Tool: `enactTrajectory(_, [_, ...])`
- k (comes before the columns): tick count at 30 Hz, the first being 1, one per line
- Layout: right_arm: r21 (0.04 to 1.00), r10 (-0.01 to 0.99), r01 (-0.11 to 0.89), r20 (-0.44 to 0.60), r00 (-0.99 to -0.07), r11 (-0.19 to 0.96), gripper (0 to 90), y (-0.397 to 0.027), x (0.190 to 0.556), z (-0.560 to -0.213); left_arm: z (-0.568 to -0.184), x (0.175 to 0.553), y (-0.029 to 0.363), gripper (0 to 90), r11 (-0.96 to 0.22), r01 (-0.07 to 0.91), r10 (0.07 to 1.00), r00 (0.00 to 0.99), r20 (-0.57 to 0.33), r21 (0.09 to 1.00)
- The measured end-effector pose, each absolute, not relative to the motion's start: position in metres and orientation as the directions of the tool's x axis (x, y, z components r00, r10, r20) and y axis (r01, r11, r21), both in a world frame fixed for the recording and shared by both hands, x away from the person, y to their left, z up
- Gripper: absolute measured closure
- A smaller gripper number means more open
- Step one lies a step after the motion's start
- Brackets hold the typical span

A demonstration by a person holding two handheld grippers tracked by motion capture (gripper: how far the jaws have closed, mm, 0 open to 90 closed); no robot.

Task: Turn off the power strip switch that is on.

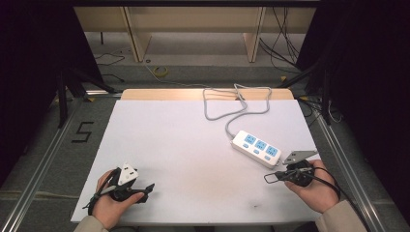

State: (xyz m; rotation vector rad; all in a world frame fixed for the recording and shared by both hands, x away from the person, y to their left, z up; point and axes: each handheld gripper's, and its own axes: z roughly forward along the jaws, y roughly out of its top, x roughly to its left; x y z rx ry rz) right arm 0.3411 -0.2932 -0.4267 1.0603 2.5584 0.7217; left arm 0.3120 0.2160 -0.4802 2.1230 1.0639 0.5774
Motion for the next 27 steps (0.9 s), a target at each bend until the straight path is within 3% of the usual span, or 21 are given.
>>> enactTrajectory(27, [0.516,0.725,0.596,-0.073,-0.685,0.615,90.0,-0.293,0.364,-0.418,-0.48,0.312,0.216,18.9,-0.438,0.51,0.817,0.569,0.092,0.74])
